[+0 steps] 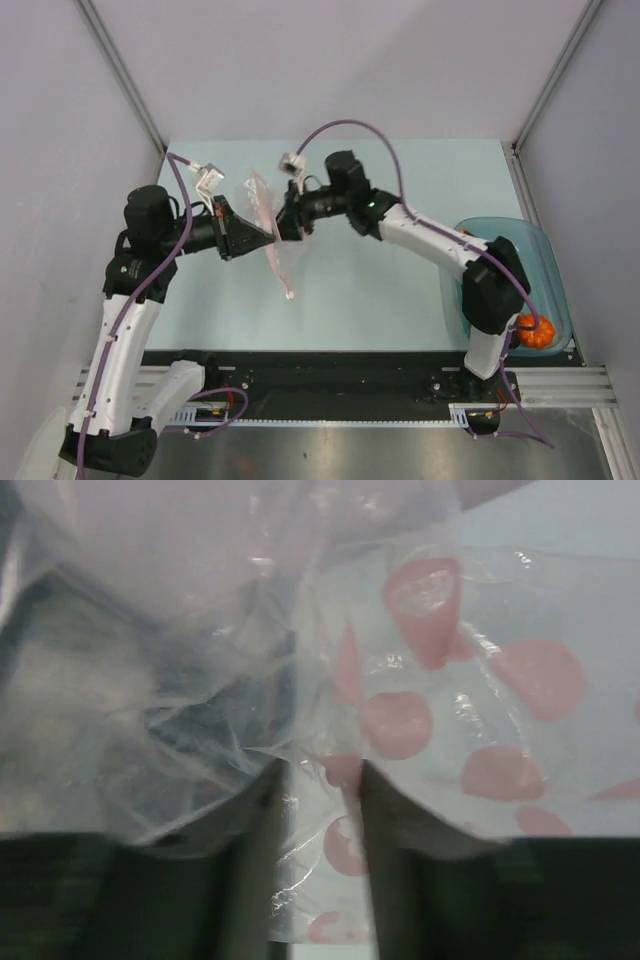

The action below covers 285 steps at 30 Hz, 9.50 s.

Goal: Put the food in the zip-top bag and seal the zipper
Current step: Open the zipper of the food storage bag, then pick up the fake food from the bin, then place the fake food in the zipper food storage bag, then pick up the fake fruit from the bin.

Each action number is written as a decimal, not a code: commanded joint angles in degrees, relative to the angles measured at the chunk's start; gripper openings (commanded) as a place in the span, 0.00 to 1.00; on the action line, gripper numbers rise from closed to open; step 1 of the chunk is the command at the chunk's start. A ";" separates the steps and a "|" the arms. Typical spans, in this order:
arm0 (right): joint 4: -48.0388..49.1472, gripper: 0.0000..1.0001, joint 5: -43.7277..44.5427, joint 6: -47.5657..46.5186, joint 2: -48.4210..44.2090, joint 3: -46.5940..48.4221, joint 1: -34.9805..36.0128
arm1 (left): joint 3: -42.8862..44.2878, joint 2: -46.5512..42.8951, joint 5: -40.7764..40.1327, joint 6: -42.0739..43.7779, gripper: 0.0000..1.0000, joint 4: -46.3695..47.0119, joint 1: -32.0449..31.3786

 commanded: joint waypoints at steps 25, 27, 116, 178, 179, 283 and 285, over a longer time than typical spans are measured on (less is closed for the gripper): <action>-10.70 0.72 -0.47 7.76 -9.73 -20.41 -11.09 | -3.44 24.40 -13.54 2.63 0.00 8.69 -9.22; -9.28 0.73 0.06 9.95 -9.56 -21.47 -10.56 | -2.30 25.02 -12.39 2.90 0.00 8.61 -9.31; -64.03 0.74 48.75 -22.64 3.71 6.82 -45.10 | 9.75 24.84 -27.51 4.74 0.00 -14.78 -13.79; 30.09 0.00 -8.72 46.26 -27.93 -2.84 -32.45 | 5.44 19.39 -10.90 -4.75 0.00 1.04 -5.09; 30.62 0.00 -9.16 46.44 -27.58 -2.58 -31.83 | 5.26 19.39 -9.85 -4.66 0.00 1.13 -5.00; -82.93 0.91 42.15 -62.28 -25.81 -10.92 -72.77 | -0.28 10.52 -6.68 -2.91 0.00 5.18 -8.17; -82.58 0.92 45.65 -63.42 -26.08 -12.15 -74.80 | -0.10 10.43 -6.59 -2.64 0.00 5.00 -8.25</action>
